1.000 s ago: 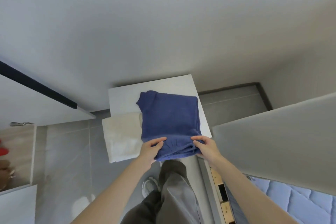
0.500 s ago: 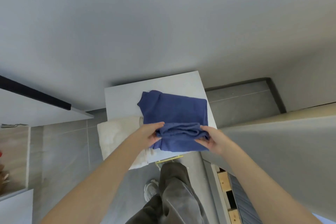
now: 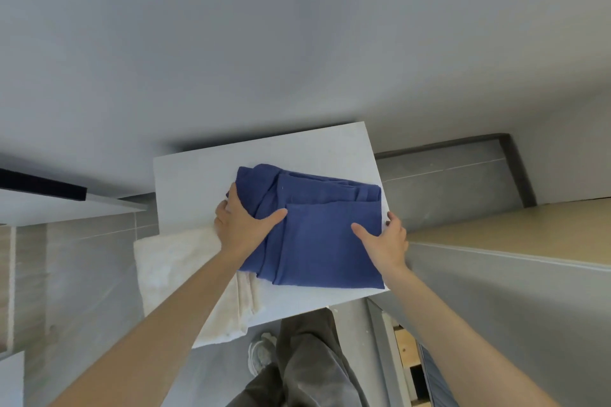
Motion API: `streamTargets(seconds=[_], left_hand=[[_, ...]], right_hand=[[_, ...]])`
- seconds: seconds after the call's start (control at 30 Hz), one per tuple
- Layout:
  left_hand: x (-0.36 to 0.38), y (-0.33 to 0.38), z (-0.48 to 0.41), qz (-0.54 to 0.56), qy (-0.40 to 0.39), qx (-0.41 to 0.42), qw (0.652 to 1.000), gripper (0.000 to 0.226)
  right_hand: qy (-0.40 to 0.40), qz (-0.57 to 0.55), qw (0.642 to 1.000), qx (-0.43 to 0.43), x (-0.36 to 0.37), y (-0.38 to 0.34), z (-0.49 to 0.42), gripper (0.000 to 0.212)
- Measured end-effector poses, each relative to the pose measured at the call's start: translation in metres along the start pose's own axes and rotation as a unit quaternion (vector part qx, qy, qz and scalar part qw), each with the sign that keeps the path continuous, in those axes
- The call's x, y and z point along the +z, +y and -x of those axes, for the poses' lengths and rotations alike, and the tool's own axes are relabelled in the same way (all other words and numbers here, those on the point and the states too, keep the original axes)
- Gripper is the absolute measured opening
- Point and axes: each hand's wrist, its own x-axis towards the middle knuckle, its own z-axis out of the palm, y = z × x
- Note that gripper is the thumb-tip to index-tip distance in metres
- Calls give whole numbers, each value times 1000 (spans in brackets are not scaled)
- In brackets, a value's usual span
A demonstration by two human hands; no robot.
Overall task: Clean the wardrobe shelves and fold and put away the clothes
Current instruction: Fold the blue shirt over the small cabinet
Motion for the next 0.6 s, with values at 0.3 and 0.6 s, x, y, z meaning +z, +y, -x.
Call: streamTargets(seconds=[0.3, 0.6], left_hand=[[44, 9, 7, 79, -36, 55, 995, 96], [9, 28, 42, 165, -54, 46, 984, 23]], right_hand=[[-28, 12, 997, -69, 29, -3, -11, 58], [-47, 21, 984, -173, -17, -38, 15, 29]])
